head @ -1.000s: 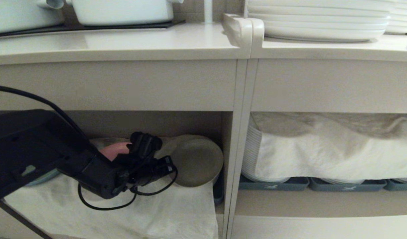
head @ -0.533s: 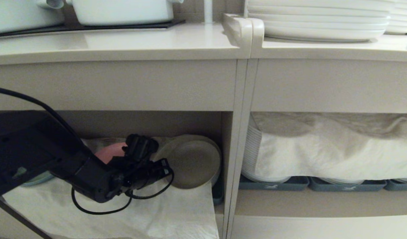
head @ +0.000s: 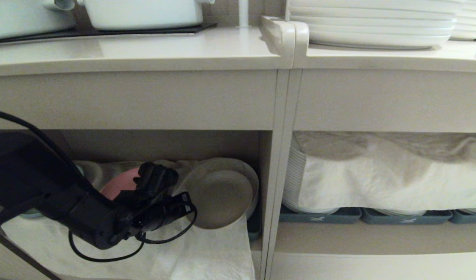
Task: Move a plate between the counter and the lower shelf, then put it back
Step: Pick up the plate in the cupboard
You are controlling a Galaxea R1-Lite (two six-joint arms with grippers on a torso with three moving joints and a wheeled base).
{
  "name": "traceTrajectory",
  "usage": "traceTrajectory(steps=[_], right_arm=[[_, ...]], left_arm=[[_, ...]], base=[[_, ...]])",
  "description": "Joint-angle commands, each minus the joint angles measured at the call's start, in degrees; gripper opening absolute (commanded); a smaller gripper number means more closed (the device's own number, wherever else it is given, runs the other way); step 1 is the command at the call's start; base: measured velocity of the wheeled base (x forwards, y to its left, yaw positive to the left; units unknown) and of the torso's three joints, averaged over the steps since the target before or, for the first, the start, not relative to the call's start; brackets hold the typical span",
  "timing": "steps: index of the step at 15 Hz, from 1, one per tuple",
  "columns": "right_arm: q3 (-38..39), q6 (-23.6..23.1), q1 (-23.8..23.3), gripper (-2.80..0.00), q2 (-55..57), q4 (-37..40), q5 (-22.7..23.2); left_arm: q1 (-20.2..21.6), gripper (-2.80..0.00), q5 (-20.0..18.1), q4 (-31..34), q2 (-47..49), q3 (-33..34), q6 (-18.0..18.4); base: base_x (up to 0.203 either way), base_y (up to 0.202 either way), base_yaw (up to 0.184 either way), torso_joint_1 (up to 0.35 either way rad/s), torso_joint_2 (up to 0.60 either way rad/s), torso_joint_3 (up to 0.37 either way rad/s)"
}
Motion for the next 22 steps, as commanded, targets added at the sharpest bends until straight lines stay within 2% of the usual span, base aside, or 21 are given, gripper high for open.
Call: traceTrajectory(steps=[1, 9, 22], right_arm=[[0.0, 0.0, 0.0, -2.80, 0.1, 0.0, 0.0], [0.0, 0.0, 0.0, -2.80, 0.1, 0.0, 0.0], [0.0, 0.0, 0.0, -2.80, 0.1, 0.0, 0.0]], left_arm=[[-0.1, -2.80, 0.1, -0.2, -2.2, 1.8, -0.3], [-0.2, -2.80, 0.2, -5.0, -8.2, 9.4, -0.2], [-0.1, -2.80, 0.3, -6.4, -21.6, 23.6, -0.1]], base=[[0.000, 0.000, 0.000, 0.000, 0.00, 0.000], [0.000, 0.000, 0.000, 0.000, 0.00, 0.000], [0.000, 0.000, 0.000, 0.000, 0.00, 0.000]])
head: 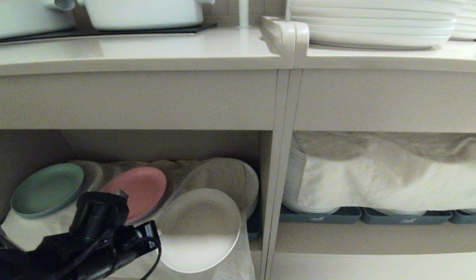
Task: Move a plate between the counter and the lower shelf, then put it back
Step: Pick up the plate in the cupboard, then put the plate
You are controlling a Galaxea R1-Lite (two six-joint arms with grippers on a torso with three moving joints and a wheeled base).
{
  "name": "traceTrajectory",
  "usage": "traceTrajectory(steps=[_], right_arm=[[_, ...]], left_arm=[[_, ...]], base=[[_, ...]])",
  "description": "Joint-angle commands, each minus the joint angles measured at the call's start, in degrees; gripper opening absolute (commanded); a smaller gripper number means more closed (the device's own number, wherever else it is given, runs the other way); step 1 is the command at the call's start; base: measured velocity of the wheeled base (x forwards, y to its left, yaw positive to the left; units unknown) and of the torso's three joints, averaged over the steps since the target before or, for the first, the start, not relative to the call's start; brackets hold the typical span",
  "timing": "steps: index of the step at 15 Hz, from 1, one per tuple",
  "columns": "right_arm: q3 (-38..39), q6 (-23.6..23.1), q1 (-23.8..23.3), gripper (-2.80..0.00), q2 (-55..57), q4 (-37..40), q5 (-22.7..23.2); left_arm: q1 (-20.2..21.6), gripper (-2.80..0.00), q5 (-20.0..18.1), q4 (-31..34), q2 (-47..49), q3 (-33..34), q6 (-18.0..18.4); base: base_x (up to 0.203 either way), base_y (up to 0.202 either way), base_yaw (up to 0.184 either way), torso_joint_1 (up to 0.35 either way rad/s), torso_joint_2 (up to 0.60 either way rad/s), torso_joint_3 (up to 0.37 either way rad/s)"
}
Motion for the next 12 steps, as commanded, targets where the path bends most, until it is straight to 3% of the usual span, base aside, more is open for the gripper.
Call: traceTrajectory(steps=[1, 5, 8, 12], right_arm=[[0.0, 0.0, 0.0, -2.80, 0.1, 0.0, 0.0], [0.0, 0.0, 0.0, -2.80, 0.1, 0.0, 0.0], [0.0, 0.0, 0.0, -2.80, 0.1, 0.0, 0.0], [-0.1, 0.0, 0.0, -2.80, 0.1, 0.0, 0.0]], left_arm=[[-0.1, -2.80, 0.1, 0.2, -3.9, 1.5, -0.2], [-0.1, -2.80, 0.1, 1.4, -7.7, 3.6, 0.2], [-0.1, -2.80, -0.2, 1.3, -10.9, 6.7, 4.7], [-0.3, -2.80, -0.3, 1.4, -14.8, 10.1, 6.3]], base=[[0.000, 0.000, 0.000, 0.000, 0.00, 0.000], [0.000, 0.000, 0.000, 0.000, 0.00, 0.000], [0.000, 0.000, 0.000, 0.000, 0.00, 0.000], [0.000, 0.000, 0.000, 0.000, 0.00, 0.000]])
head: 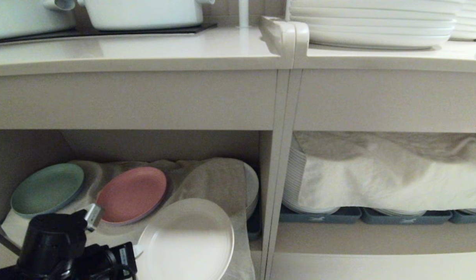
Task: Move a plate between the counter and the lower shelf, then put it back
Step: Put the plate
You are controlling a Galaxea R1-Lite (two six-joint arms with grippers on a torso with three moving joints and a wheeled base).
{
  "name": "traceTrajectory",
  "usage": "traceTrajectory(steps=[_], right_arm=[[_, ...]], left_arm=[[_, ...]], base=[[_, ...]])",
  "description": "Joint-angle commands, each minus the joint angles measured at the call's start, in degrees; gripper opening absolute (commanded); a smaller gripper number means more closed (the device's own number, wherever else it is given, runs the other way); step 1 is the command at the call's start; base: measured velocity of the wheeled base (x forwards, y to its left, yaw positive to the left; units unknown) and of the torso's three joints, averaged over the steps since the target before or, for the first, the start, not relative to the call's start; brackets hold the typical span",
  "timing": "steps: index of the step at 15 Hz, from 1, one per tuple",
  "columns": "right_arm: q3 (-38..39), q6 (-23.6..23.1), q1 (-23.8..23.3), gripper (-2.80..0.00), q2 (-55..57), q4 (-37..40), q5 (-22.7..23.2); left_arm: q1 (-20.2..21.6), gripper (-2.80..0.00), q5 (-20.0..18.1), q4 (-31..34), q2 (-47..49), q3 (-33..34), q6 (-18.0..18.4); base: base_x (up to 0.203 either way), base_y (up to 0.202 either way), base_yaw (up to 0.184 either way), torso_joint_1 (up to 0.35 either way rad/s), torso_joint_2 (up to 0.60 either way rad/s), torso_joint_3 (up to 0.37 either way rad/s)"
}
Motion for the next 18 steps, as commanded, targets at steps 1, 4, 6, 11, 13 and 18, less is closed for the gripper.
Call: traceTrajectory(steps=[1, 4, 6, 11, 13, 18], right_arm=[[0.0, 0.0, 0.0, -2.80, 0.1, 0.0, 0.0], [0.0, 0.0, 0.0, -2.80, 0.1, 0.0, 0.0], [0.0, 0.1, 0.0, -2.80, 0.1, 0.0, 0.0], [0.0, 0.0, 0.0, -2.80, 0.1, 0.0, 0.0], [0.0, 0.0, 0.0, -2.80, 0.1, 0.0, 0.0], [0.0, 0.1, 0.0, -2.80, 0.1, 0.0, 0.0]], left_arm=[[-0.1, -2.80, 0.0, -0.2, -2.7, 3.0, 0.7], [-0.1, -2.80, 0.0, -0.1, -5.0, 5.5, 0.8], [-0.1, -2.80, 0.0, 0.1, -5.1, 6.6, 0.9], [-1.3, -2.80, -0.5, 6.1, -10.4, 6.5, 0.9], [-2.0, -2.80, -0.6, 10.7, -14.1, 6.3, 0.9], [-2.2, -2.80, -0.7, 14.2, -17.5, 5.8, 0.9]], base=[[0.000, 0.000, 0.000, 0.000, 0.00, 0.000], [0.000, 0.000, 0.000, 0.000, 0.00, 0.000], [0.000, 0.000, 0.000, 0.000, 0.00, 0.000], [0.000, 0.000, 0.000, 0.000, 0.00, 0.000], [0.000, 0.000, 0.000, 0.000, 0.00, 0.000], [0.000, 0.000, 0.000, 0.000, 0.00, 0.000]])
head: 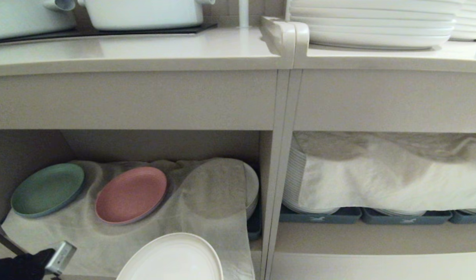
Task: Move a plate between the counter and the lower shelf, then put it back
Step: Put the plate
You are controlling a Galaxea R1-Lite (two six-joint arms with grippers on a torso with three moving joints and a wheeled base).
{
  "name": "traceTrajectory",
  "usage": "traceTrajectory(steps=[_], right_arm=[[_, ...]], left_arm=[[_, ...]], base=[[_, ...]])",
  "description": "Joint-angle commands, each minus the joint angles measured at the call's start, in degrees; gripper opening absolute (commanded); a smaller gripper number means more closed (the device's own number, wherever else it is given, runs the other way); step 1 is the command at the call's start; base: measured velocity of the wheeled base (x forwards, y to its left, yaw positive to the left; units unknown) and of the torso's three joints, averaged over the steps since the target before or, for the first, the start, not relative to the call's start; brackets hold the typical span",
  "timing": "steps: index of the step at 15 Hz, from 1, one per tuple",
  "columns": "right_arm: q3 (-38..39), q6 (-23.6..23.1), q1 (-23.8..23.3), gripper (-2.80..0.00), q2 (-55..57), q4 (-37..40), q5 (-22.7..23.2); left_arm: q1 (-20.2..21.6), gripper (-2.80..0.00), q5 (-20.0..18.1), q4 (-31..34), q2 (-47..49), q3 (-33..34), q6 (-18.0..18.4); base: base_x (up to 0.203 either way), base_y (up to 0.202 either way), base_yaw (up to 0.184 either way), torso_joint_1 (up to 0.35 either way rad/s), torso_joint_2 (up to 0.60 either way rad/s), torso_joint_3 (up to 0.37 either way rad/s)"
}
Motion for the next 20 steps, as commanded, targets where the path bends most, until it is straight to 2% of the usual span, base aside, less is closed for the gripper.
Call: traceTrajectory(steps=[1, 20], right_arm=[[0.0, 0.0, 0.0, -2.80, 0.1, 0.0, 0.0], [0.0, 0.0, 0.0, -2.80, 0.1, 0.0, 0.0]], left_arm=[[0.1, -2.80, 0.2, 0.0, -1.2, -0.6, -0.2], [0.1, -2.80, 0.2, 1.9, -1.2, -1.4, -0.3]], base=[[0.000, 0.000, 0.000, 0.000, 0.00, 0.000], [0.000, 0.000, 0.000, 0.000, 0.00, 0.000]])
